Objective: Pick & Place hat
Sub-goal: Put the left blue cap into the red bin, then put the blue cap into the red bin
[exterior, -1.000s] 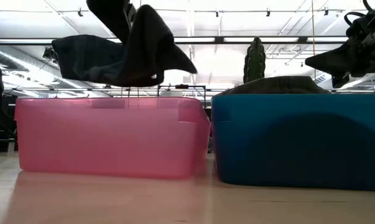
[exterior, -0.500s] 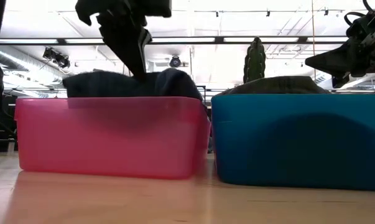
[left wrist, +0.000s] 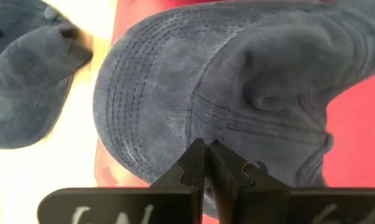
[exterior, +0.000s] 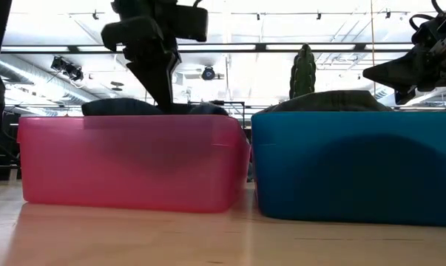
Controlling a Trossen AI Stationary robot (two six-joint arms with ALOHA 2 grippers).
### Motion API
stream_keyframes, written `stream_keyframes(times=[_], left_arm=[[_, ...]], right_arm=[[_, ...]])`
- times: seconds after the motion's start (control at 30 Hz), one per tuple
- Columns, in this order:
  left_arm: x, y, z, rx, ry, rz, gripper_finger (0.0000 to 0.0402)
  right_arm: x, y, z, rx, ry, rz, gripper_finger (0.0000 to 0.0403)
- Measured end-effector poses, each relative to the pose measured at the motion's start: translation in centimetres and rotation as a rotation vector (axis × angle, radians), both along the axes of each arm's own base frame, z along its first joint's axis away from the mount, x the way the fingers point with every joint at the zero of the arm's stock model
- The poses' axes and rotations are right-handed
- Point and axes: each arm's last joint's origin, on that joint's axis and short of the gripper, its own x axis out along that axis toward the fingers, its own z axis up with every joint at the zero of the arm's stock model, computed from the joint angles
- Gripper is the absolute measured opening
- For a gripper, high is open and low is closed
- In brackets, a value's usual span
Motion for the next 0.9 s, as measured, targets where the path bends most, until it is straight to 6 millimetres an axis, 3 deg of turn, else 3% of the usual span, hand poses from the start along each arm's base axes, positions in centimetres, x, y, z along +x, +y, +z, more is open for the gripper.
stream_keyframes(times=[0.57, 0.73, 0.9], left_arm=[[-0.1, 2.8, -0.1, 0.051, 0.049, 0.113, 0.0146], [0.4, 5.7, 0.0, 0.042, 0.018, 0.231, 0.0182], [1.6, 10.1, 0.3, 0.011, -0.125, 0.404, 0.0208]], right_arm=[[0.0, 0.0, 0.0, 0.000, 0.000, 0.001, 0.0013], [0.0, 0.0, 0.0, 0.000, 0.000, 0.001, 0.0013], [0.0, 0.0, 0.0, 0.000, 0.000, 0.000, 0.0013]])
